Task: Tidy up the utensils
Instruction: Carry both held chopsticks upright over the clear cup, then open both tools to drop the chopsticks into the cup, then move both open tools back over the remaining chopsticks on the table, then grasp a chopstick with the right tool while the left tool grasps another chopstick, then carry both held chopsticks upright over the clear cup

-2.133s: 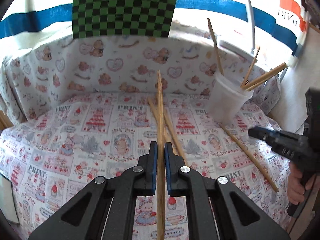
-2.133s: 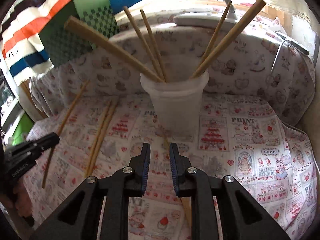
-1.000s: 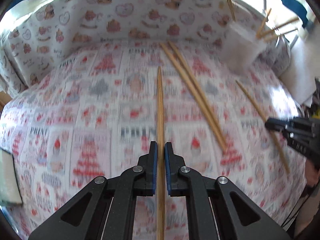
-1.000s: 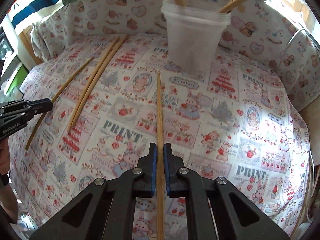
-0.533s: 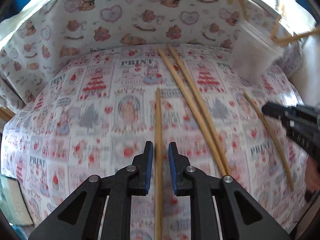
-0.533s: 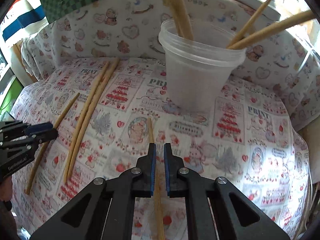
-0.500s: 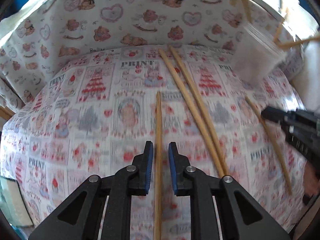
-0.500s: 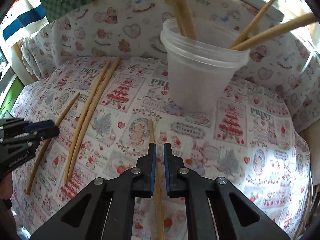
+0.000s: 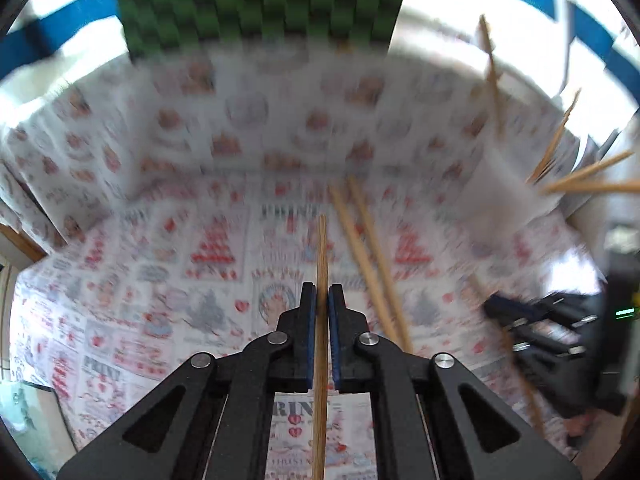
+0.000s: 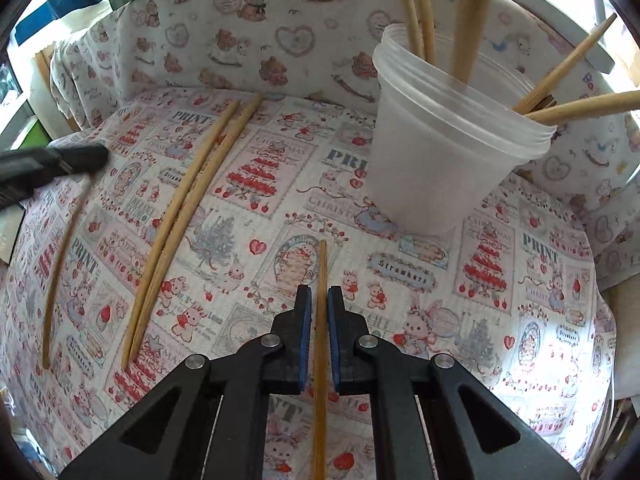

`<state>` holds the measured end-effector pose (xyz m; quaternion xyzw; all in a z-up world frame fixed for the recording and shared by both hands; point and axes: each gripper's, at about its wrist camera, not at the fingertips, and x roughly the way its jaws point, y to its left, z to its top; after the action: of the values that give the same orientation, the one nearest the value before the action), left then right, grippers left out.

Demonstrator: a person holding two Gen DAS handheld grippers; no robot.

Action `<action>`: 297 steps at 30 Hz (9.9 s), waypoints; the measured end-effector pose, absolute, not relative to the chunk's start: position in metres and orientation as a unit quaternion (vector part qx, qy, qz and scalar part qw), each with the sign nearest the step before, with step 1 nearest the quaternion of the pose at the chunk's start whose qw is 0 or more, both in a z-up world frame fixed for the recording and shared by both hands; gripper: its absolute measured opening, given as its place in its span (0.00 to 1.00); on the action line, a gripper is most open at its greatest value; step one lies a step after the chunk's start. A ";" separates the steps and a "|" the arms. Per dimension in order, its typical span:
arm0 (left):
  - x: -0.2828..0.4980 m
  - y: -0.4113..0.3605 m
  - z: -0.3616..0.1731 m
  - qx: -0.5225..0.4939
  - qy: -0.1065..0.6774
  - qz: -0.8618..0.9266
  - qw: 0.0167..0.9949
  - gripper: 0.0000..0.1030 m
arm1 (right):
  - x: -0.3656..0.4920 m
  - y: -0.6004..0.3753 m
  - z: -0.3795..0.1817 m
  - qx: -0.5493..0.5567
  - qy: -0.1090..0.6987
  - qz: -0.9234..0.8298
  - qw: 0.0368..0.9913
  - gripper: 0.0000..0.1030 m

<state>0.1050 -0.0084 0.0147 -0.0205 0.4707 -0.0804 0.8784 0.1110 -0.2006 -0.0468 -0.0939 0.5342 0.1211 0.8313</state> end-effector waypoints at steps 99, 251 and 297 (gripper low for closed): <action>0.007 -0.032 0.123 -0.050 0.118 -0.039 0.991 1.00 | 0.006 -0.262 0.121 0.084 0.170 0.099 0.977 0.61; 0.083 -0.020 -0.060 -0.046 0.497 -0.074 0.863 0.11 | 0.082 -0.197 -0.049 -0.021 0.493 0.057 0.868 0.24; 0.012 0.007 0.045 -0.120 0.199 -0.103 0.967 0.05 | -0.011 -0.234 0.078 0.084 0.153 0.094 0.980 0.06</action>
<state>0.0123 0.0071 0.0453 -0.1195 0.1995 -0.1032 0.9671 -0.0108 -0.2337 0.0778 0.0844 0.1535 0.0936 0.9801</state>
